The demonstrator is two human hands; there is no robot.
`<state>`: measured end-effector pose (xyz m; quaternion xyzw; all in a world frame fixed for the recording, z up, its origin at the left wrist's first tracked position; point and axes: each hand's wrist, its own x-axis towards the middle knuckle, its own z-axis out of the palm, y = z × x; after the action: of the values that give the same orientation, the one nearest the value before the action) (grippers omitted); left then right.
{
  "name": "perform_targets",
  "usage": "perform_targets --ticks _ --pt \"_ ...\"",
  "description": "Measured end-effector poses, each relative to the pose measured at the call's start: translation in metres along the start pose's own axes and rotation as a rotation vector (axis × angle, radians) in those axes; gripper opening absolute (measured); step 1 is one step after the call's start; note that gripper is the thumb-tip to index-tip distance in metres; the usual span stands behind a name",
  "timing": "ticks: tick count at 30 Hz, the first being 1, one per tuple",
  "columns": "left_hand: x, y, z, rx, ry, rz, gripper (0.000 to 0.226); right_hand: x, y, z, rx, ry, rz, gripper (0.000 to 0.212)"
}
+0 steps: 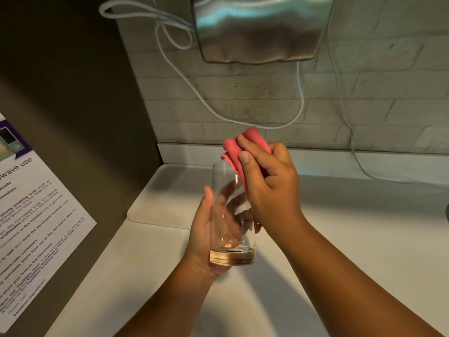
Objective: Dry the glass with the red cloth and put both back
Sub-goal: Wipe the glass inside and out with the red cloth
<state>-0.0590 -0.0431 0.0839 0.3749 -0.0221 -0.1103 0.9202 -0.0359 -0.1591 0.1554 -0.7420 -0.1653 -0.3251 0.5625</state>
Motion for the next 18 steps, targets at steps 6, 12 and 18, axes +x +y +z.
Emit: perform_targets --ticks 6,12,18 --pt "-0.004 0.004 -0.004 -0.104 -0.139 -0.064 0.075 0.005 0.022 -0.007 0.09 0.032 0.214 0.031" --pt "-0.001 0.016 -0.004 0.005 -0.23 -0.042 0.083 -0.017 0.056 -0.038 0.068 0.004 0.37 0.029" --pt "0.0 0.024 -0.015 0.092 -0.141 -0.06 0.11 -0.042 0.065 -0.067 0.082 0.007 0.413 0.024"
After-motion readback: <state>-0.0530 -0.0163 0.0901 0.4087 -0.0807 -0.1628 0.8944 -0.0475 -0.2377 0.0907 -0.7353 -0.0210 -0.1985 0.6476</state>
